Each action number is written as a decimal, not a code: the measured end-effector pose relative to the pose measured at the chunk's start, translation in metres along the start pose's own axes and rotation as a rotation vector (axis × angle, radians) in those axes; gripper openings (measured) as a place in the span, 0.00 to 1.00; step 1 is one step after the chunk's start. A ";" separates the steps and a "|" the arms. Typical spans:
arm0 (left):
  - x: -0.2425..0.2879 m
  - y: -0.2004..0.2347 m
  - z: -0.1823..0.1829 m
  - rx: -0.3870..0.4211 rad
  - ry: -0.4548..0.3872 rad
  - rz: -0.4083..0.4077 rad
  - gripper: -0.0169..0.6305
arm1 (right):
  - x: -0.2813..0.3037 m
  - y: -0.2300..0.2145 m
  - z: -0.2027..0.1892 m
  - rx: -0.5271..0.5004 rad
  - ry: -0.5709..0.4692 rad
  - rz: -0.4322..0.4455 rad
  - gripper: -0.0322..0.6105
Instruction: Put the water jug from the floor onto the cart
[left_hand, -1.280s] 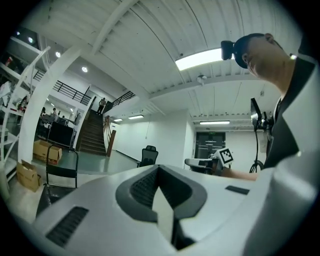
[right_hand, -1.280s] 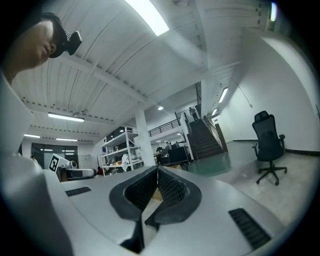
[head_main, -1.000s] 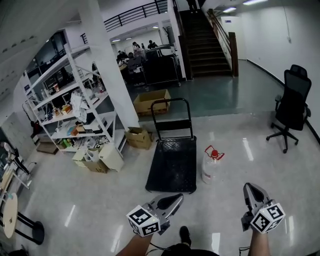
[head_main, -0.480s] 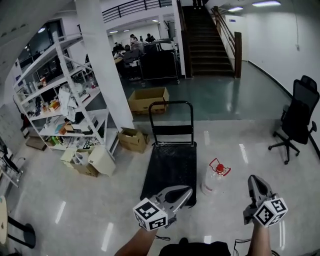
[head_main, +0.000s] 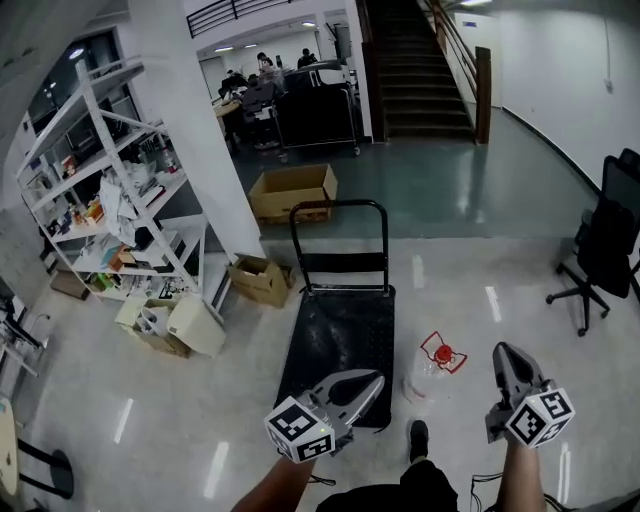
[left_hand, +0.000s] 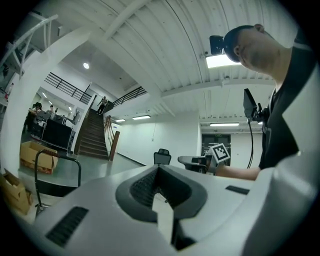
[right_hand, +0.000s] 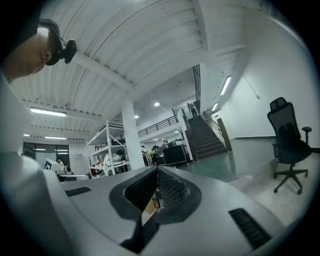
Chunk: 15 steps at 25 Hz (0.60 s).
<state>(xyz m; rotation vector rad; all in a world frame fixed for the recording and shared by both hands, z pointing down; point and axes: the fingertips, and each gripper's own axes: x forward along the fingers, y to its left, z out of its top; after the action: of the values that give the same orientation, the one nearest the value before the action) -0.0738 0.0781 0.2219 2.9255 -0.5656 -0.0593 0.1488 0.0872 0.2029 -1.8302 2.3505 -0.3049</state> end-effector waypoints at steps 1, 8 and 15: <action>0.013 0.010 -0.002 0.000 0.006 0.010 0.03 | 0.013 -0.013 -0.001 0.002 -0.002 0.009 0.05; 0.117 0.081 0.006 -0.046 0.014 0.083 0.03 | 0.104 -0.105 0.017 -0.027 0.019 0.083 0.05; 0.191 0.128 0.001 -0.058 0.060 0.140 0.03 | 0.168 -0.185 0.016 -0.038 0.072 0.086 0.05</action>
<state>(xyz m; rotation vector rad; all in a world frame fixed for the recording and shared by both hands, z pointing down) 0.0561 -0.1106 0.2402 2.8129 -0.7440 0.0286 0.2851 -0.1210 0.2351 -1.7567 2.4918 -0.3222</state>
